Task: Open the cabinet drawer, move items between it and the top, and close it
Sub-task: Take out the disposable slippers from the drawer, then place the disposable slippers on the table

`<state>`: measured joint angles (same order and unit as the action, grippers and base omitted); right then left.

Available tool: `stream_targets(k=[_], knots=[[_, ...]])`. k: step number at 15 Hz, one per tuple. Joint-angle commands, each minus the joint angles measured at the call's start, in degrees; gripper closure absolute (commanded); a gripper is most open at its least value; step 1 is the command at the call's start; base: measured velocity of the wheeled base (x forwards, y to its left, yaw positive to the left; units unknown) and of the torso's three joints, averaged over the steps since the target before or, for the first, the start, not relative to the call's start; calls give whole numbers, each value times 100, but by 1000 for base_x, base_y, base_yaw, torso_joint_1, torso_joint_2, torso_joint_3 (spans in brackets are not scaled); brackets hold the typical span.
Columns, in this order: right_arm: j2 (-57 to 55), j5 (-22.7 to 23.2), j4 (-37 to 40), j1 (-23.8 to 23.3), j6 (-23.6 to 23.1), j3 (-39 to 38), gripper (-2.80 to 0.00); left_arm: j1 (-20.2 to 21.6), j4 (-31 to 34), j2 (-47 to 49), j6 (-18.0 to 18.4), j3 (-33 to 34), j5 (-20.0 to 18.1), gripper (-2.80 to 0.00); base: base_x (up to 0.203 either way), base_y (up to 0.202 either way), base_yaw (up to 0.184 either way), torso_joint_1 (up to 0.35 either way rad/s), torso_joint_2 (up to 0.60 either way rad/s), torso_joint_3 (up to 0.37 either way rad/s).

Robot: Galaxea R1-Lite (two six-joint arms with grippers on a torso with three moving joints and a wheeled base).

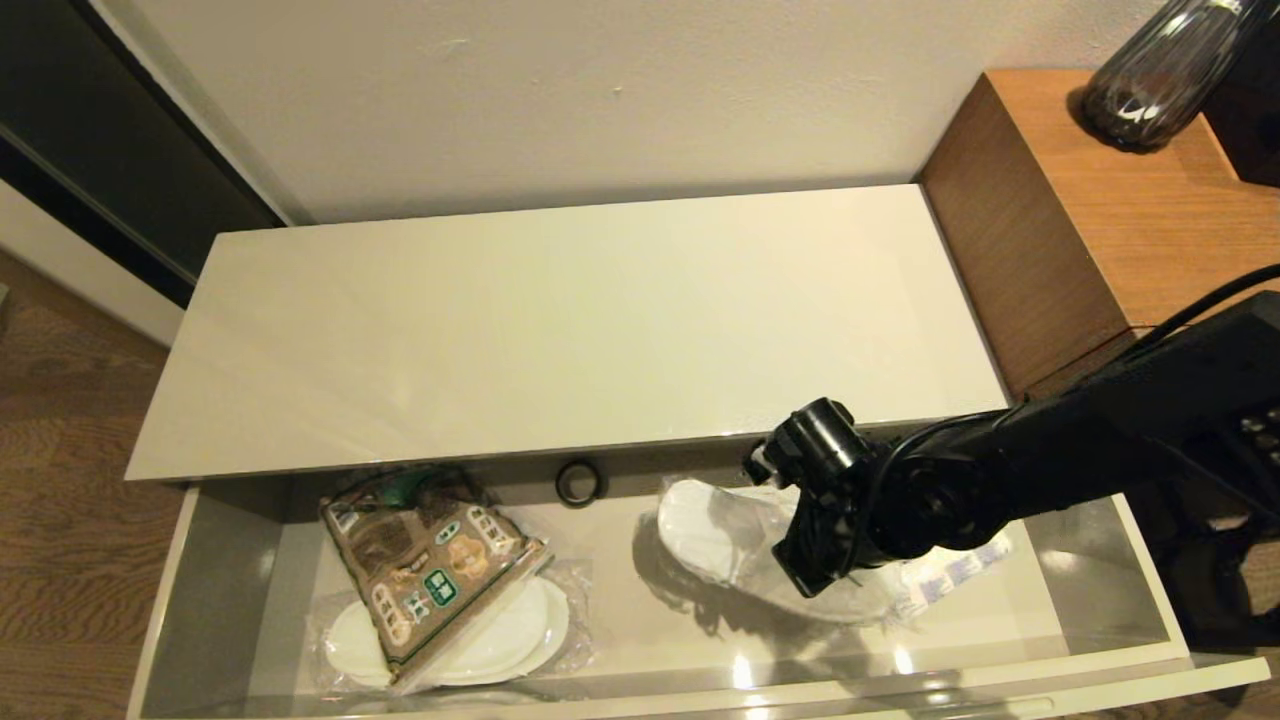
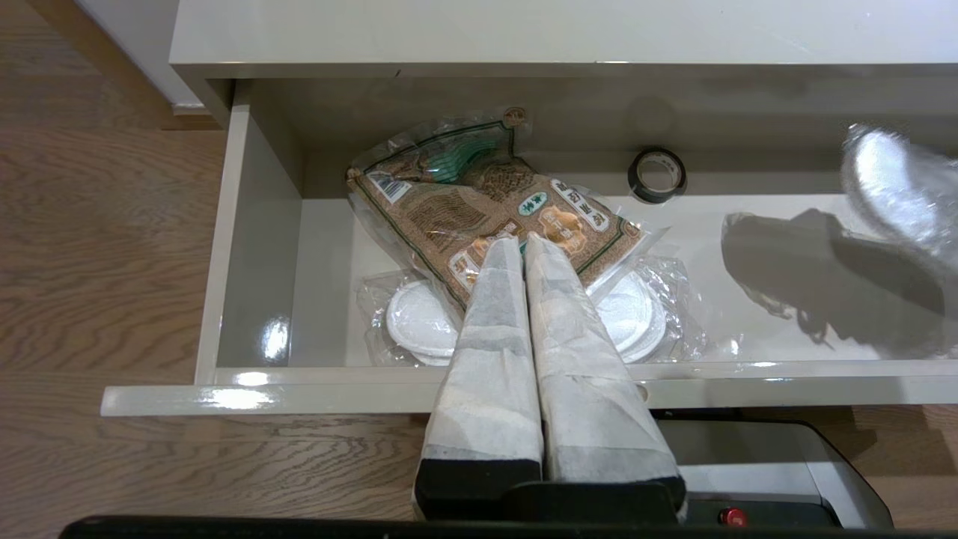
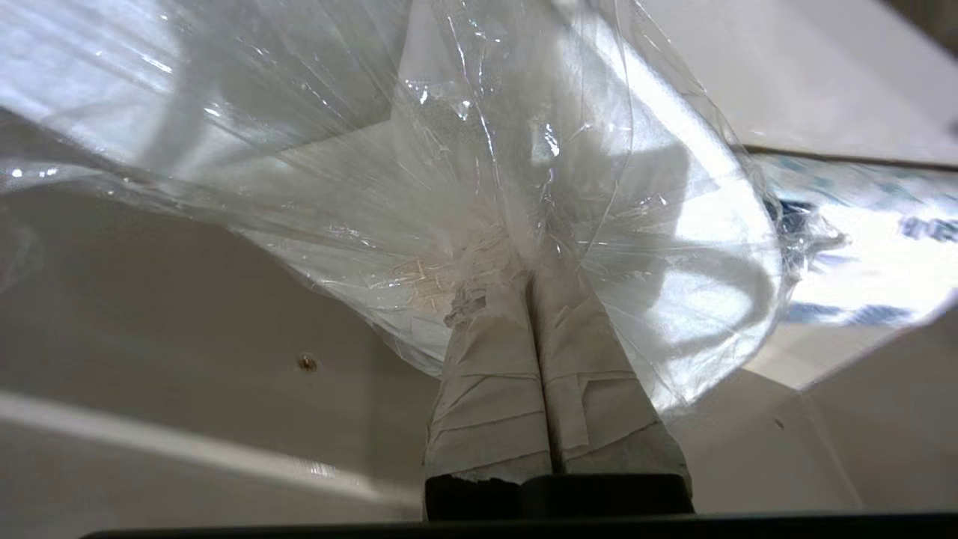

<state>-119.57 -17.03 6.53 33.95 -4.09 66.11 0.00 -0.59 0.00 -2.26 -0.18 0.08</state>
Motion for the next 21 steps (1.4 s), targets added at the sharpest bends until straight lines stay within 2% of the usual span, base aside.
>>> stream_targets(k=[1,9,12,14,17,19,21], knots=[[390,-19,60,-2,-2,-55,0,0,-3,9,-2,1,7,0,0,0,0,0,0,0],[1462,-20,793,6,73,-35,0,0,-3,9,-2,1,9,0,0,0,0,0,0,0],[2125,-19,1290,12,67,148,0,0,-3,9,-2,1,9,0,0,0,0,0,0,0],[2310,-42,1784,-2,70,718,0,0,-3,9,-2,1,1,0,0,0,0,0,0,0],[2371,-53,2712,-164,70,2004,0,0,-3,9,-2,1,1,0,0,0,0,0,0,0],[2131,-78,3188,-423,52,3148,0,0,-3,9,-2,1,1,0,0,0,0,0,0,0],[1388,-207,3416,-850,1,4238,0,0,-3,9,-2,1,9,0,0,0,0,0,0,0]])
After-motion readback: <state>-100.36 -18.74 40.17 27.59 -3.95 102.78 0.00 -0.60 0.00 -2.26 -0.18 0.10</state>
